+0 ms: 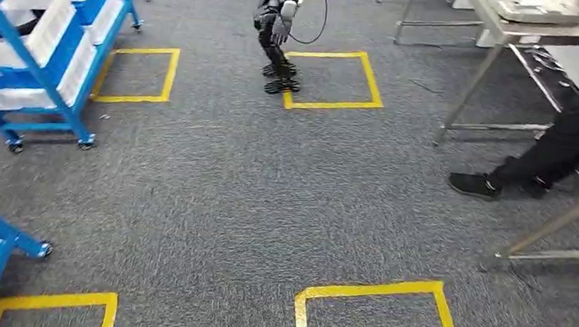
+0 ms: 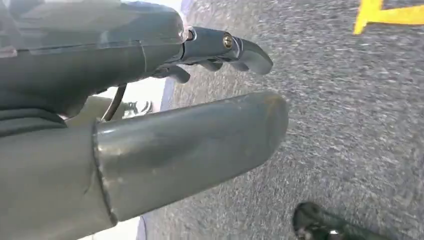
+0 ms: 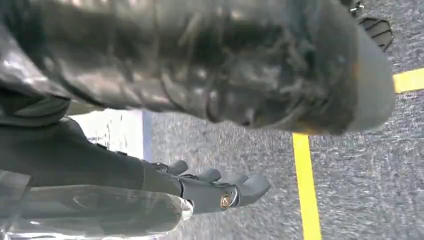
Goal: Take the parts from the cabinet and place them on the table.
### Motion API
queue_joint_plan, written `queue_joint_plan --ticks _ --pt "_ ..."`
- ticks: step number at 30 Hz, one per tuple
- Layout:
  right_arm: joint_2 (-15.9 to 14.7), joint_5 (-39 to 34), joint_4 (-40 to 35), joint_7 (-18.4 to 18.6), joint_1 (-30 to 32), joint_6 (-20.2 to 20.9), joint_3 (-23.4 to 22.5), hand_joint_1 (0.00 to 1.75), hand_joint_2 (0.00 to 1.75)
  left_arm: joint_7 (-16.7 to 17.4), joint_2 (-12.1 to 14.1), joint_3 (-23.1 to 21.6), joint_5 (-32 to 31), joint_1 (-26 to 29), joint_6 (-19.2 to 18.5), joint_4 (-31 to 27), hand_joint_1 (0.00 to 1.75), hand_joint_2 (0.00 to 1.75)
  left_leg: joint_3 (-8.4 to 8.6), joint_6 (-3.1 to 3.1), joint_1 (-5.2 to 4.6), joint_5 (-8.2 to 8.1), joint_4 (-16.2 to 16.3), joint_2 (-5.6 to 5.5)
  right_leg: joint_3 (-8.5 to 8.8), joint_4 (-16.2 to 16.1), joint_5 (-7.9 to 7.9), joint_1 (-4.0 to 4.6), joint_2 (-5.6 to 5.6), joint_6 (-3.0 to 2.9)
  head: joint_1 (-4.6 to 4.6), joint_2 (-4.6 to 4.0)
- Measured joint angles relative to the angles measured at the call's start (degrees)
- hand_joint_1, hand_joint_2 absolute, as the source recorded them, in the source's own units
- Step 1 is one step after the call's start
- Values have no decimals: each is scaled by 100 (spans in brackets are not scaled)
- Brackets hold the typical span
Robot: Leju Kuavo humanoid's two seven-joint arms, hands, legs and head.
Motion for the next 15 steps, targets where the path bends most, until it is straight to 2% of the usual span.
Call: queue_joint_plan --ticks 1,2,3,4,5,7,8,9,10,11,12,13,14,15 --pt "0 0 0 0 -5 11 2 0 0 2 2 0 7 14 0 0 0 0 143 -12 18 181 -258 30 9 4 -14 -2 -74 12 0 0" --pt "0 0 0 -4 -9 15 2 0 0 0 9 2 11 24 0 0 0 0 386 -20 29 411 -700 84 24 11 -33 -5 -139 33 0 -2" --pt "0 0 0 -7 -11 20 2 0 0 0 11 2 20 21 -6 0 0 0 705 -23 35 653 -1266 241 50 30 -64 -8 -213 67 0 0" --pt "0 0 0 -6 -9 22 0 0 0 -7 11 2 20 9 -9 0 0 0 884 -21 28 680 -1613 530 71 50 -95 10 -272 105 0 -2" --pt "-2 0 0 -5 -5 22 2 0 0 -15 13 2 22 -13 -9 0 0 0 918 61 -29 656 -1678 538 71 92 -147 51 -337 159 15 0" --pt "0 0 0 -7 -40 24 2 0 0 -17 18 4 22 11 -11 0 0 0 899 133 -47 637 -1670 410 121 62 -151 54 -438 200 18 0" --pt "0 0 0 -7 -66 24 2 0 0 -15 24 7 22 25 -11 0 0 0 871 174 -77 640 -1677 353 145 50 -153 36 -491 233 13 -2" --pt "0 0 0 -7 -78 24 2 0 0 -15 24 7 22 17 -11 0 0 0 934 232 -45 672 -1736 272 156 61 -197 14 -501 288 15 0" --pt "0 0 0 -7 -70 24 2 0 0 -18 24 9 24 17 -11 0 0 0 948 259 -32 687 -1761 209 131 200 -314 -26 -93 323 18 0" --pt "0 0 0 -7 -58 24 2 0 0 -15 24 9 24 8 -11 0 0 0 942 292 -30 696 -1759 160 -20 517 -523 -26 165 317 18 0" --pt "0 0 0 -7 -43 28 2 0 0 -18 26 9 22 -2 -11 0 0 0 929 310 -33 699 -1758 87 -245 954 -749 -27 275 315 17 0" --pt "0 0 0 -7 -32 44 2 0 0 -24 28 9 20 -12 -11 0 0 0 922 324 -47 699 -1757 11 -487 1426 -946 -26 311 314 15 0" --pt "0 0 0 -7 -25 59 2 0 0 -24 33 9 20 -11 -11 0 0 0 920 330 -61 699 -1751 -87 -693 1790 -1024 -24 319 306 15 0" --pt "0 0 2 -7 -15 68 2 0 0 -26 33 9 17 -8 -11 0 0 0 926 331 -70 698 -1742 -180 -759 1852 -935 -23 323 291 15 -2"
